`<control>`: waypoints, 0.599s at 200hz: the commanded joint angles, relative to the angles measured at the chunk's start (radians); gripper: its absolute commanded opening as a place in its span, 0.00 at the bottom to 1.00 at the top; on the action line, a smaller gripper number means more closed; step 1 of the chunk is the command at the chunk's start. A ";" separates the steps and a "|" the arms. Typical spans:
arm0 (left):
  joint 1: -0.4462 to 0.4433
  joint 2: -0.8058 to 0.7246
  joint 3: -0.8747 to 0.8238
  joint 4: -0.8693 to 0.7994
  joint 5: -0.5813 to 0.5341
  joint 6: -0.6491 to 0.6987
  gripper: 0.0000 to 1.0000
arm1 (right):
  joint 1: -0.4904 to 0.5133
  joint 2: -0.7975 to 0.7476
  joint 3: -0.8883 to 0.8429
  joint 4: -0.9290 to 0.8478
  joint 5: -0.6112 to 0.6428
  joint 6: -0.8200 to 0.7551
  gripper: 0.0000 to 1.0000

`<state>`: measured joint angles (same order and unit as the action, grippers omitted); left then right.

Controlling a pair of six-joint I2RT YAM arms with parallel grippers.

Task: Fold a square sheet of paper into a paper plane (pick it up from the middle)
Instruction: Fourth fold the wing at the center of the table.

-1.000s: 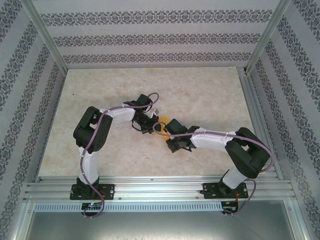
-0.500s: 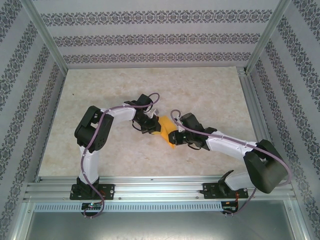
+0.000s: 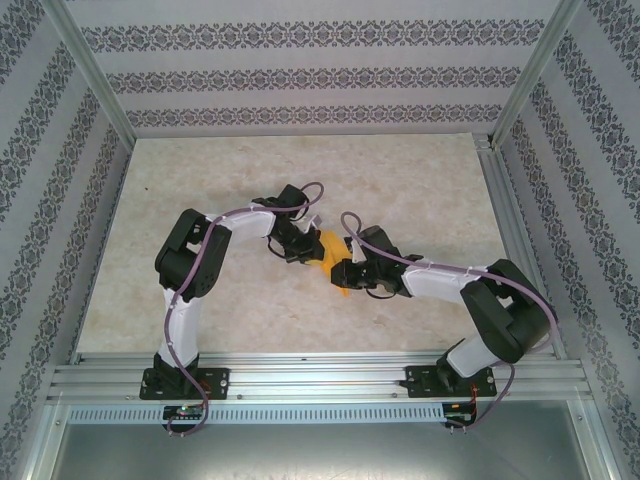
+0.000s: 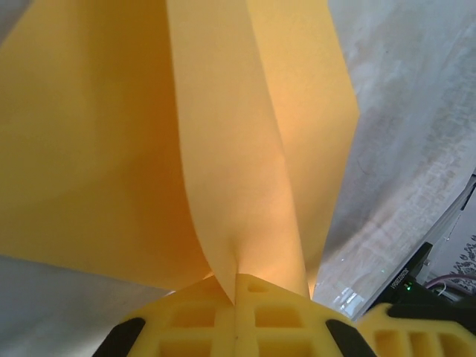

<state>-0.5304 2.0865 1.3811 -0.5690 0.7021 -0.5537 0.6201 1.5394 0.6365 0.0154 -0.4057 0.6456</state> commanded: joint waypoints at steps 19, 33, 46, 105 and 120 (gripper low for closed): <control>0.009 0.031 0.027 -0.039 0.001 0.043 0.01 | -0.028 0.034 -0.012 0.037 -0.029 0.029 0.14; 0.008 0.037 0.028 -0.042 0.001 0.045 0.01 | -0.035 0.036 -0.017 0.048 -0.043 0.032 0.14; 0.009 0.041 0.031 -0.049 -0.004 0.050 0.01 | -0.041 0.034 -0.017 0.041 -0.052 0.034 0.14; 0.008 0.051 0.046 -0.072 -0.025 0.072 0.01 | -0.062 -0.048 -0.016 0.060 -0.110 0.057 0.15; 0.009 0.052 0.051 -0.076 -0.027 0.079 0.01 | -0.067 -0.042 -0.014 0.051 -0.093 0.058 0.15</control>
<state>-0.5304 2.1197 1.4002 -0.6048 0.6930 -0.5182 0.5663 1.5135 0.6258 0.0452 -0.4919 0.6907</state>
